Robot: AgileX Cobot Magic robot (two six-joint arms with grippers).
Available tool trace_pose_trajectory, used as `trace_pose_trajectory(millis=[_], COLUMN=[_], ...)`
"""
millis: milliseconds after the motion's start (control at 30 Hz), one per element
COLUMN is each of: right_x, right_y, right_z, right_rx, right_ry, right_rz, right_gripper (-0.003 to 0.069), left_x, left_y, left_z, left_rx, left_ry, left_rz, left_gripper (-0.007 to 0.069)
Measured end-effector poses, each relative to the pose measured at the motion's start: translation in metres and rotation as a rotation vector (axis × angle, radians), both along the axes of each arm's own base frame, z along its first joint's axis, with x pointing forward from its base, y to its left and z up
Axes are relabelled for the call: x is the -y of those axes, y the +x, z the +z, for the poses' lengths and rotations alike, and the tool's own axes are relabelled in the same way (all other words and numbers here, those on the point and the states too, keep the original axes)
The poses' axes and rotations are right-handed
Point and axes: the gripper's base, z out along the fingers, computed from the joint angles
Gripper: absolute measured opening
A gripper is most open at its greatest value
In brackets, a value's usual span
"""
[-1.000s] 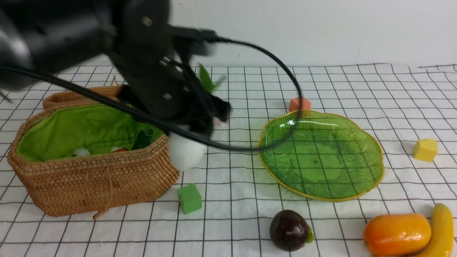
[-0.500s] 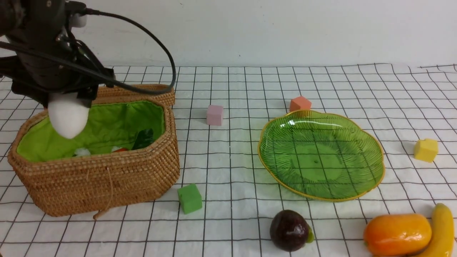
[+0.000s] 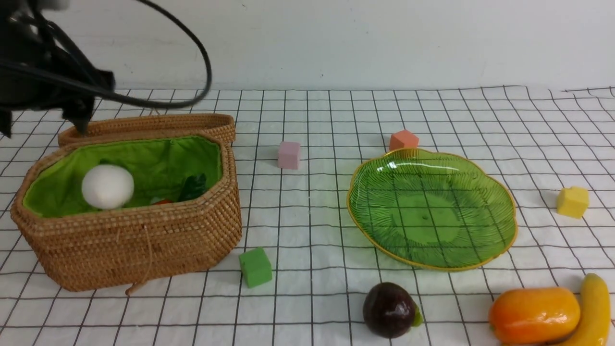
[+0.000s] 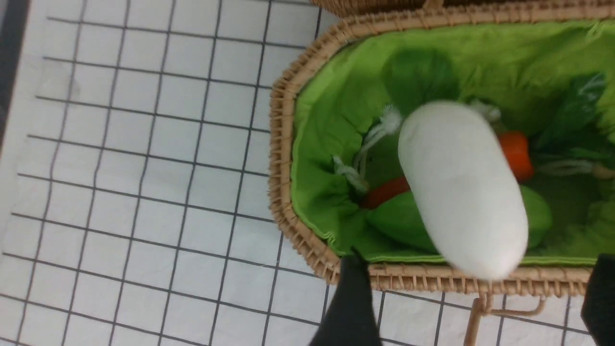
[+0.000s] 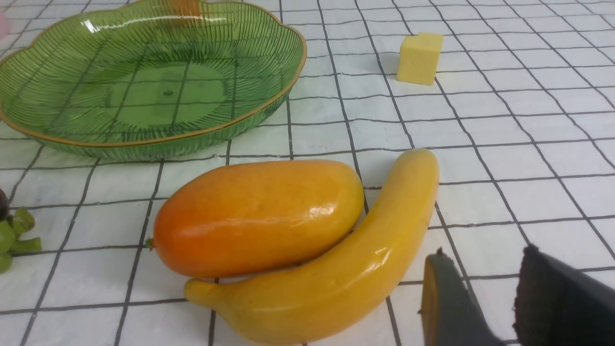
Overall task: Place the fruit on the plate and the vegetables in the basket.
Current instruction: Take a daikon with your left arm and place it on the basket on the left, then use the right arm to grab a mangosteen and put it into the right plate
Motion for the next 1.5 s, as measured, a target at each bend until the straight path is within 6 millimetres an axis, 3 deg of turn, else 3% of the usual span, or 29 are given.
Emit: trace_pose_trajectory(millis=[33, 100, 133, 200, 267, 300, 333, 367, 400, 467, 500, 533, 567, 600, 633, 667, 800, 967, 1500], right_x=[0.000, 0.000, 0.000, 0.000, 0.000, 0.000, 0.000, 0.000, 0.000, 0.000, 0.000, 0.000, 0.000, 0.000, 0.000, 0.000, 0.000, 0.000, 0.000], right_y=[0.000, 0.000, 0.000, 0.000, 0.000, 0.000, 0.000, 0.000, 0.000, 0.000, 0.000, 0.000, 0.000, 0.000, 0.000, 0.000, 0.000, 0.000, 0.000], right_z=[0.000, 0.000, 0.000, 0.000, 0.000, 0.000, 0.000, 0.000, 0.000, 0.000, 0.000, 0.000, 0.000, 0.000, 0.000, 0.000, 0.000, 0.000, 0.000], right_rx=[0.000, 0.000, 0.000, 0.000, 0.000, 0.000, 0.000, 0.000, 0.000, 0.000, 0.000, 0.000, 0.000, 0.000, 0.000, 0.000, 0.000, 0.000, 0.000], right_ry=[0.000, 0.000, 0.000, 0.000, 0.000, 0.000, 0.000, 0.000, 0.000, 0.000, 0.000, 0.000, 0.000, 0.000, 0.000, 0.000, 0.000, 0.000, 0.000], right_rz=[0.000, 0.000, 0.000, 0.000, 0.000, 0.000, 0.000, 0.000, 0.000, 0.000, 0.000, 0.000, 0.000, 0.000, 0.000, 0.000, 0.000, 0.000, 0.000], right_gripper=[0.0244, 0.0244, 0.0244, 0.0244, 0.0244, 0.0244, 0.0244, 0.0244, 0.0244, 0.0244, 0.0244, 0.0244, 0.0244, 0.0244, 0.0244, 0.0244, 0.0244, 0.0244, 0.0244], left_x=[0.000, -0.007, -0.007, -0.008, -0.005, -0.002, -0.001, 0.002, 0.003, 0.004, 0.002, -0.002, -0.003, -0.008, -0.009, -0.014, -0.018, -0.018, -0.028], left_y=[0.000, -0.031, -0.033, -0.064, -0.089, -0.108, -0.111, -0.129, -0.131, -0.157, -0.164, -0.179, -0.183, -0.195, -0.199, -0.210, -0.221, -0.224, -0.220], left_z=[0.000, 0.027, 0.029, 0.049, 0.057, 0.058, 0.057, 0.054, 0.051, 0.036, 0.034, 0.015, 0.014, -0.005, -0.006, -0.024, -0.053, -0.068, -0.067], left_rx=[-0.001, 0.092, 0.097, 0.165, 0.190, 0.194, 0.194, 0.189, 0.178, 0.157, 0.161, 0.137, 0.143, 0.121, 0.130, 0.133, 0.200, 0.222, 0.272], left_ry=[0.000, -0.033, -0.039, -0.124, -0.202, -0.266, -0.275, -0.333, -0.345, -0.387, -0.390, -0.377, -0.376, -0.352, -0.351, -0.344, -0.370, -0.393, -0.255], left_rz=[0.000, 0.000, -0.003, -0.045, -0.110, -0.172, -0.181, -0.237, -0.249, -0.306, -0.311, -0.312, -0.312, -0.295, -0.293, -0.268, -0.238, -0.238, -0.212], left_gripper=[0.0576, 0.0545, 0.0541, 0.0480, 0.0409, 0.0325, 0.0325, 0.0227, 0.0213, 0.0058, 0.0037, -0.0013, -0.0013, -0.0013, -0.0013, -0.0013, -0.0013, -0.0013, -0.0013])
